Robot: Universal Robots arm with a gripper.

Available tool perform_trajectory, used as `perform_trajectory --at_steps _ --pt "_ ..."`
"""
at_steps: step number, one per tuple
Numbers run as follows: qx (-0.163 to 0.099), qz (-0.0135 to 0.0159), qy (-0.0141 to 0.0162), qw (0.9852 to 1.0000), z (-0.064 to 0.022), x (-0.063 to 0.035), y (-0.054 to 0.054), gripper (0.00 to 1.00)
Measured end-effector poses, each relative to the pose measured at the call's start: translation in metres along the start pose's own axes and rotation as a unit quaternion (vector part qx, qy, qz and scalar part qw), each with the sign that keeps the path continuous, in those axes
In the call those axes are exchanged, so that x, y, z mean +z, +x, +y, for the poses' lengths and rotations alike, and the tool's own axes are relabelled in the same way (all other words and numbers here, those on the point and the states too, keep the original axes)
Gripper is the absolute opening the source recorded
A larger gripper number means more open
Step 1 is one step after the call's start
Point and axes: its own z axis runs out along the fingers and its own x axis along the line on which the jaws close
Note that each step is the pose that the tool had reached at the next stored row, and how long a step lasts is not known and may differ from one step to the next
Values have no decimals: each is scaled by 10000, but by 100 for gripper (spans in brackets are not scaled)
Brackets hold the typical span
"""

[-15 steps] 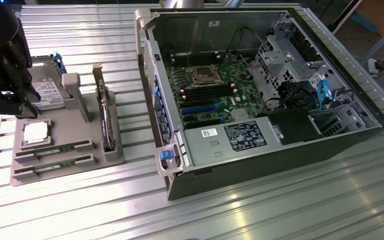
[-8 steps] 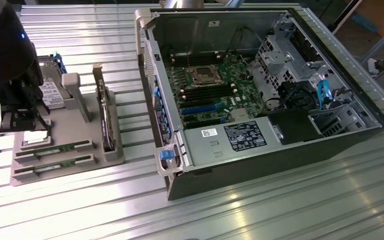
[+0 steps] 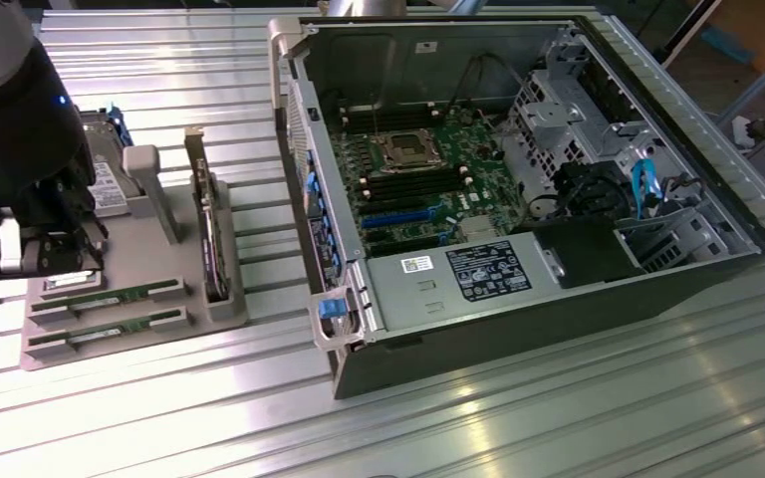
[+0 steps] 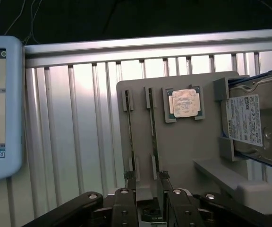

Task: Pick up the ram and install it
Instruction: 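Pick up the ram and move it above insertion slot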

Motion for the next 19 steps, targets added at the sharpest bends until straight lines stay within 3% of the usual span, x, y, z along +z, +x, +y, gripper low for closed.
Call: perform_trajectory --at_steps 5,19 --pt "0 1 -1 10000 -3 130 3 32" --pt "-4 2 0 10000 -10 369 10 32"
